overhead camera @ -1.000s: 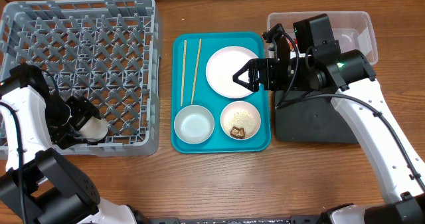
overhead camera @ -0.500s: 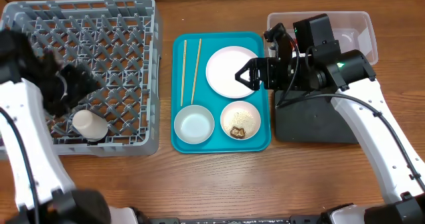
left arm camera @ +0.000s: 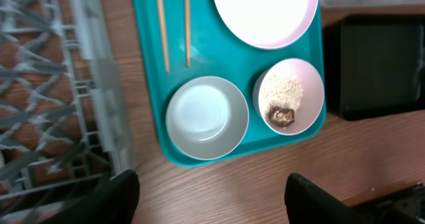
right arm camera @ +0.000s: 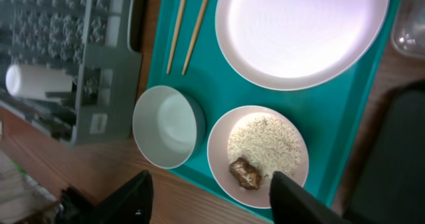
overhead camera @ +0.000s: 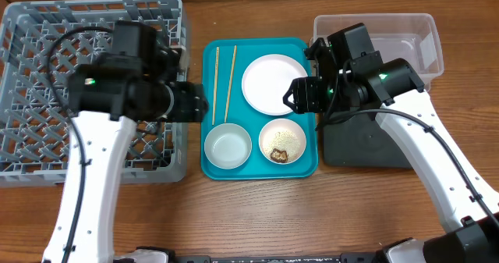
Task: Sort waste into correct bins and load items into the dishwasher
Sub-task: 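Retract the left arm and move the right gripper to the pink bowl, then grasp the rim of the pink rice bowl with the right gripper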
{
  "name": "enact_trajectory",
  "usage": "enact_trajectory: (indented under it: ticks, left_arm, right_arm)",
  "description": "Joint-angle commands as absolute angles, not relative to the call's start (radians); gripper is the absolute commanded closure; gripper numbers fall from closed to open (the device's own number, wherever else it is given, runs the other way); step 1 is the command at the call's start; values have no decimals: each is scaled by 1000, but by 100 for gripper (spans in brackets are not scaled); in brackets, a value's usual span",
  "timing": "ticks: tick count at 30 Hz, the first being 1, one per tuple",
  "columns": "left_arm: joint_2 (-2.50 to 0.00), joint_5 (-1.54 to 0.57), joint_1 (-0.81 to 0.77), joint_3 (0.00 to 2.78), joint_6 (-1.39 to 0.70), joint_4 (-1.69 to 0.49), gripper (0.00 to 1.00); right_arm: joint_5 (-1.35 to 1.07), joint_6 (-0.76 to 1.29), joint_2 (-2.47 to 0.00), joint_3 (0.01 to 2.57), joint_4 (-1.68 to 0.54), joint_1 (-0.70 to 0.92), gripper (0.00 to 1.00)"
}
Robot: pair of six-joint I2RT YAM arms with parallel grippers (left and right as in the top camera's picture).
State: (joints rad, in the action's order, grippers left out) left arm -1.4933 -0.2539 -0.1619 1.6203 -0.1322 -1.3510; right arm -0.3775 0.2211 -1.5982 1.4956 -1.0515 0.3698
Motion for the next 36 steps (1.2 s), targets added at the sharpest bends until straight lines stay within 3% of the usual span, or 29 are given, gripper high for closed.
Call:
enact_trajectory:
  ticks: [1,6,17,21,25,30,32,36]
  left_arm:
    - [-1517,-243,-209,1530,-179,-1321,30]
    - [-1517,-232,-224,1460,-218,-1279,41]
    - [-1404,-110,-221,1718,-252,-1394,39]
    - [-1306,-76,-221,1814,-256,-1416,32]
    - [-1192,-41,-221,1844,-270,-1401,0]
    - [-1102,-26,-221,1844,-278,-1411,0]
    - [-1086,-23,-221,1844,-278,-1425,0]
    - [-1079,-22,-221,1843,-277,-1461,0]
  right_arm:
    - [-360,258,-1601,1493,-1050,373,53]
    - [-348,274,-1642,1493,-1069,456,59]
    - [-67,600,-1866,1493,-1044,650,63]
    - [-110,622,-1931,1493,-1021,651,67]
    - [-134,633,-1990,1493,-1008,653,70]
    - [-143,632,-2024,1493,-1009,664,72]
    - [-136,633,-2014,1500,-1024,664,78]
    - [-47,633,-1976,1528,-1064,662,78]
